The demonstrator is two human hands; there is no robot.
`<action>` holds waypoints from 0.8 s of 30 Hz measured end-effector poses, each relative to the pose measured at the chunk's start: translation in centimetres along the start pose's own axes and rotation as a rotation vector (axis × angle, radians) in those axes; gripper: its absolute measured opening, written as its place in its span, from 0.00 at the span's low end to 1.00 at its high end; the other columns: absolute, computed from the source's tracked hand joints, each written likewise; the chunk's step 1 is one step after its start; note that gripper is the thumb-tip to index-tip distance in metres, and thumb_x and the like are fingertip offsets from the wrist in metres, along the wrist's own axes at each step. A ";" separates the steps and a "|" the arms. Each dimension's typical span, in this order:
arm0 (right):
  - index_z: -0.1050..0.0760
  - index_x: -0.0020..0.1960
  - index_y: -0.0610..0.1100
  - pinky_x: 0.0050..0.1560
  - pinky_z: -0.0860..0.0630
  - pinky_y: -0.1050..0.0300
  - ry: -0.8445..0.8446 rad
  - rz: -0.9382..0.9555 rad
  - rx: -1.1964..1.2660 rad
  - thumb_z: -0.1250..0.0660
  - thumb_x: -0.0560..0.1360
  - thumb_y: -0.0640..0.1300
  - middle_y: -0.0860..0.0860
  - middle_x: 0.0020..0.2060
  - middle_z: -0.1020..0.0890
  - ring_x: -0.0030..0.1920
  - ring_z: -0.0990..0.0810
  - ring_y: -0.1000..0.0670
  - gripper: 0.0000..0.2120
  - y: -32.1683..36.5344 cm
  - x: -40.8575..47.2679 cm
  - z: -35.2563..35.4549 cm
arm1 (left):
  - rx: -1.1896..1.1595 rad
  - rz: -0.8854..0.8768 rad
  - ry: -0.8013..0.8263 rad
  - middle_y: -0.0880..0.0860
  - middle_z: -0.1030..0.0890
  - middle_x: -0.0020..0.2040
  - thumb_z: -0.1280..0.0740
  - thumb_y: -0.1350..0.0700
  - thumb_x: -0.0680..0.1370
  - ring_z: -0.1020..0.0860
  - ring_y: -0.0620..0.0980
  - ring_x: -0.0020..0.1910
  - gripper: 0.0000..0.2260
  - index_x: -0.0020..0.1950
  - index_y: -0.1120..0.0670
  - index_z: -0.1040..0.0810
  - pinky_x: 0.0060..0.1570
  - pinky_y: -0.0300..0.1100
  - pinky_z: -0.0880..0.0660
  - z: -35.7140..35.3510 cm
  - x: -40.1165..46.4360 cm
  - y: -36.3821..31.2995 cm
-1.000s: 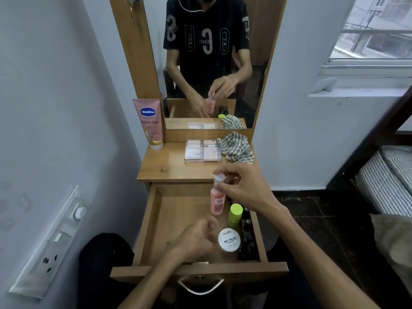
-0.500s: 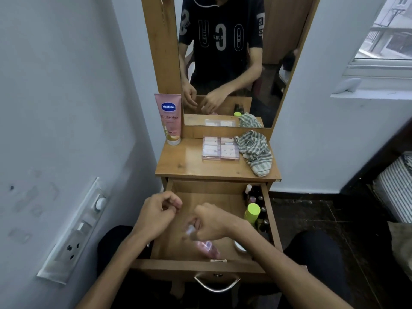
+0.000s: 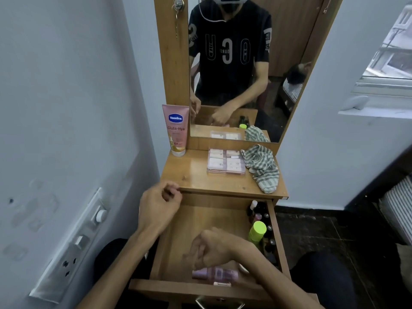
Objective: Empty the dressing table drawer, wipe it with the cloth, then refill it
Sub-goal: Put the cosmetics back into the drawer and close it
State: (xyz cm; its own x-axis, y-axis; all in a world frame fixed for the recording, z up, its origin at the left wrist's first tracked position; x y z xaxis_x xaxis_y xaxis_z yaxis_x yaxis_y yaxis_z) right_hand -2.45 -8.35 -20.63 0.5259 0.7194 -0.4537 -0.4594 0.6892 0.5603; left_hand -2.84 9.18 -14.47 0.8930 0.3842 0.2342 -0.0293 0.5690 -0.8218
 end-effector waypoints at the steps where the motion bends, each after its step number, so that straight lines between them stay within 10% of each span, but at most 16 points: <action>1: 0.15 0.57 0.49 0.55 0.20 0.54 -0.034 0.003 0.017 0.26 0.74 0.47 0.51 0.50 0.11 0.52 0.15 0.51 0.12 -0.2 -0.1 0.6 | -0.008 0.000 -0.056 0.43 0.18 0.40 0.26 0.54 0.74 0.20 0.41 0.38 0.05 0.48 0.46 0.18 0.40 0.38 0.23 0.3 1.4 -0.8; 9: 0.15 0.55 0.50 0.55 0.19 0.60 -0.353 0.012 0.132 0.25 0.73 0.49 0.56 0.44 0.12 0.47 0.15 0.60 0.12 -1.3 -1.6 6.0 | -0.139 0.134 -0.231 0.50 0.24 0.66 0.20 0.46 0.71 0.23 0.50 0.61 0.36 0.73 0.50 0.32 0.57 0.50 0.20 -0.5 15.0 -4.4; 24: 0.16 0.59 0.49 0.53 0.17 0.58 -0.713 0.111 0.301 0.26 0.76 0.44 0.55 0.46 0.14 0.47 0.15 0.58 0.12 -2.2 -3.0 9.2 | -0.281 0.098 -0.263 0.50 0.16 0.55 0.23 0.53 0.75 0.18 0.44 0.46 0.17 0.61 0.56 0.19 0.46 0.41 0.19 -0.4 13.8 -3.4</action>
State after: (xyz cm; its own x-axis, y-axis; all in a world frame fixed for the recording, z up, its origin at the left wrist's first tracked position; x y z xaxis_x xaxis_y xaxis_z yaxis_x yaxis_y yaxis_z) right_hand 3.53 -12.85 -14.13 0.8682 0.4830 0.1138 -0.3759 0.4905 0.7862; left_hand 9.78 12.26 -8.59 0.7454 0.6210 0.2424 0.0476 0.3131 -0.9485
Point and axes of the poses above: each hand's wrist, its own x-axis towards the middle knuckle, its own z-axis out of the back of the hand, y = z × x, the point moved 4 cm from there along x, towards the middle knuckle
